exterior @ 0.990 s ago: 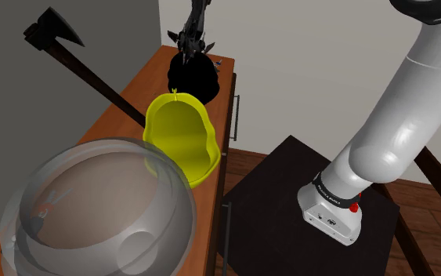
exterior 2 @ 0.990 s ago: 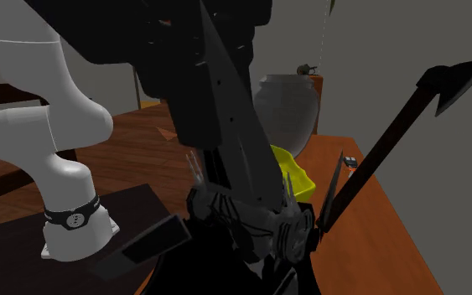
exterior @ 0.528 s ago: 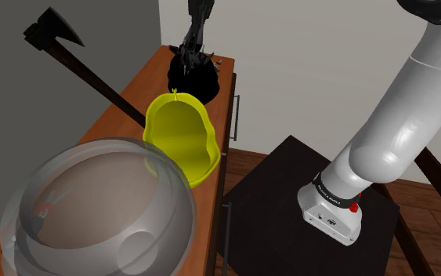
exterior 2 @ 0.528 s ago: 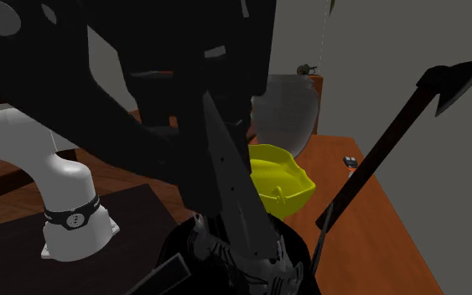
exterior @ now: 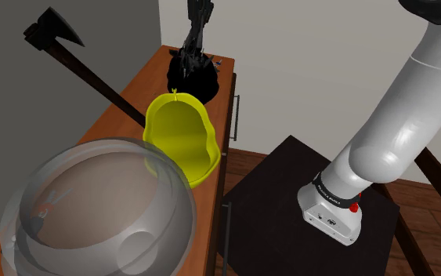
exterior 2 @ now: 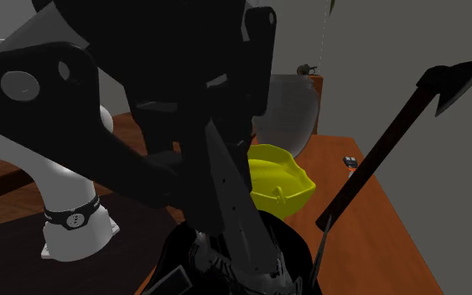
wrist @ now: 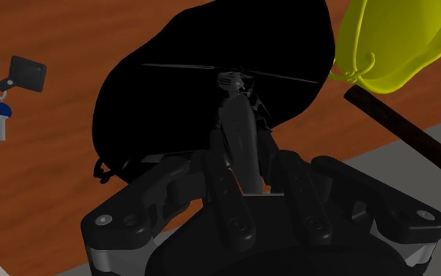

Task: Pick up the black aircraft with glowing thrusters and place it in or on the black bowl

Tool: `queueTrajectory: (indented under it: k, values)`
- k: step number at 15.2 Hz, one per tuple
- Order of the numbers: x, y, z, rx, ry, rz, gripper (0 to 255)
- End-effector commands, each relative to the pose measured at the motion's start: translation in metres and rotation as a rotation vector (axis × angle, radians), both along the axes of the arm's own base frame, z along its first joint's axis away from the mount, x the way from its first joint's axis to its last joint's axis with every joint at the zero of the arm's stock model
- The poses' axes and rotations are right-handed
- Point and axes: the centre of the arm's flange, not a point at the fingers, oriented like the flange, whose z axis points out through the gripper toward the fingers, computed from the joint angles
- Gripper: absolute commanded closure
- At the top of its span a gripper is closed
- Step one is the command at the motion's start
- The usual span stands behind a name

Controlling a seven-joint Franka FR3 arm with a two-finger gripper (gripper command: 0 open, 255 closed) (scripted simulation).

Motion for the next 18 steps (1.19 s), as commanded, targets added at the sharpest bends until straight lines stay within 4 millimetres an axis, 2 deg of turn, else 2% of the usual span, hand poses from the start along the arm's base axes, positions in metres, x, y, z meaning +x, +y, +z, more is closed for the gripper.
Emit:
queueTrajectory:
  k: [1,2,7,11,18]
  values:
    - [0.000,0.000,-0.001,0.000,0.002,0.000,255]
    - [0.000,0.000,-0.001,0.000,0.002,0.000,0]
    - [0.000,0.000,-0.001,0.000,0.002,0.000,0]
    - [0.004,-0.011,0.048,0.000,0.002,0.000,0]
    - [0.004,-0.011,0.048,0.000,0.002,0.000,0]
